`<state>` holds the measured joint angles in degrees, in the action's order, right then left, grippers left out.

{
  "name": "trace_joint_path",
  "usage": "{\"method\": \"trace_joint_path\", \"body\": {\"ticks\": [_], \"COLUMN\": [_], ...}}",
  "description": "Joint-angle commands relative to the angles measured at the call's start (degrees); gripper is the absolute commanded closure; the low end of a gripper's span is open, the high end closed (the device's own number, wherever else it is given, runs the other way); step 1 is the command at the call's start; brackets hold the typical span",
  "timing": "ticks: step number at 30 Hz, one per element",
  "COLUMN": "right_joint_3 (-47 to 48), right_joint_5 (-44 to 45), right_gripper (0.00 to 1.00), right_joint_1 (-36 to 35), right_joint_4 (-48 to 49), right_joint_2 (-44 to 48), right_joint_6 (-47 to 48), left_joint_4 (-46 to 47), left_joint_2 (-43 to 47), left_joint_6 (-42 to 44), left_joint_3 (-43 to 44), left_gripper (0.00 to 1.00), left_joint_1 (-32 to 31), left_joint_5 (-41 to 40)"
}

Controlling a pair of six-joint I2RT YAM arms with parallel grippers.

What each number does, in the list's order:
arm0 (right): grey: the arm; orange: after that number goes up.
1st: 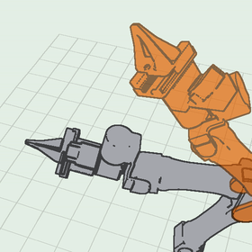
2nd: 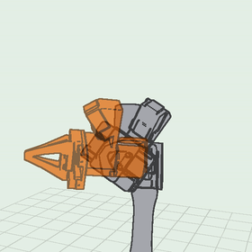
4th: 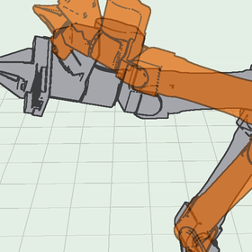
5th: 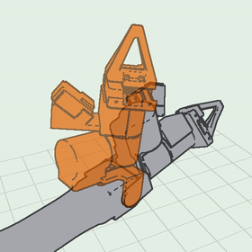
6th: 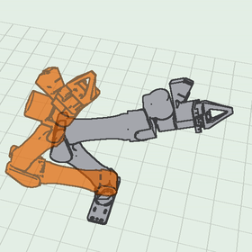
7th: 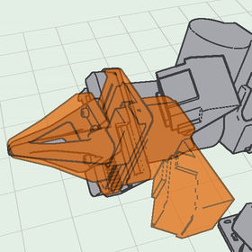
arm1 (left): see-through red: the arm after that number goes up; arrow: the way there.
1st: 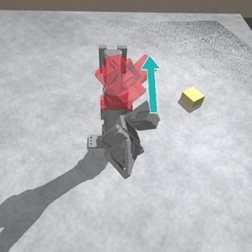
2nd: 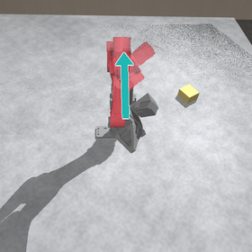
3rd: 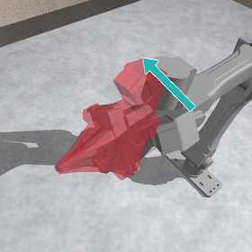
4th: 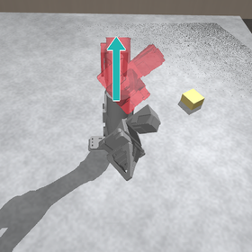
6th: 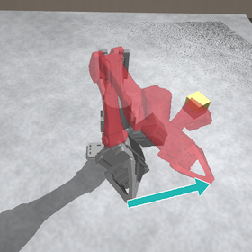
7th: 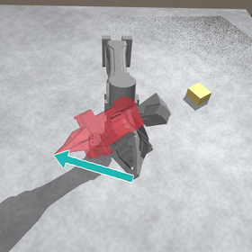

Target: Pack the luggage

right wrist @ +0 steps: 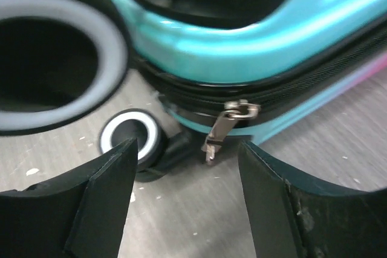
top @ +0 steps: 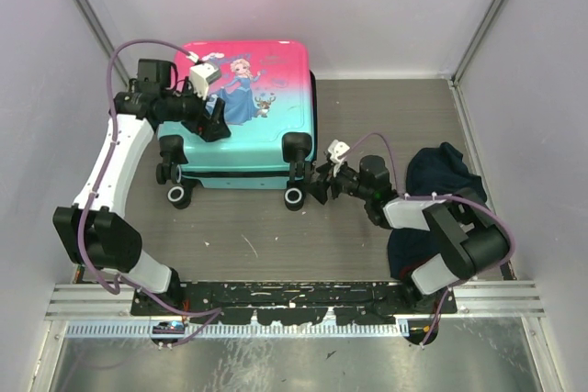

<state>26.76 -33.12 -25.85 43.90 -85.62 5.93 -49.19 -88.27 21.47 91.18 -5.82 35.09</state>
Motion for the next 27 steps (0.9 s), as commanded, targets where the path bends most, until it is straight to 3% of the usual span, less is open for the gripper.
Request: {"method": "trace_joint_path", "body": {"ticks": [1,5,7,11,15,17,22,27], "right_joint_3": [2.5,4.9,5.7,6.4,6.7,6.9,8.3,9.6], "right_joint_5": [11.2,12.9,12.1,8.9,3.0,1.5,0.6,4.5], "right_gripper": [0.28,0.32,0.40,0.73,0.95,0.99,0.99,0.99], "right_joint_1": [0.0,-0.1,-0.1,0.0,-0.3,-0.9,-4.4,-11.9], "right_joint_4": [10.4,13.1,14.9,16.7,15.6,15.8,17.1,18.0], "right_joint_2": [-3.5,-6.0,-6.7,-6.6,-5.9,-6.1,-7.0,-7.1], "right_joint_6": [0.4,-0.3,-1.3,-2.2,-1.4,-1.3,-2.5,-8.0], "left_joint_4": [-0.2,-3.4,-4.7,-6.1,-5.1,-4.6,-7.1,-8.2], "left_joint_2": [2.7,3.5,4.4,7.2,11.8,13.7,15.0,20.8], "left_joint_6": [1.5,5.9,7.4,7.5,3.9,1.1,-2.6,-6.1], "left_joint_3": [1.1,1.1,0.9,-1.6,-6.2,-8.2,-9.3,-12.5], "left_gripper": [0.13,0.13,0.13,0.13,0.10,0.08,0.06,0.06], "left_joint_1": [-1.4,-4.9,-7.3,-12.2,-17.2,-17.9,-17.4,-17.3], "left_joint_5": [-0.5,-1.9,-2.6,-3.7,-5.1,-5.1,-9.7,-8.9]}}
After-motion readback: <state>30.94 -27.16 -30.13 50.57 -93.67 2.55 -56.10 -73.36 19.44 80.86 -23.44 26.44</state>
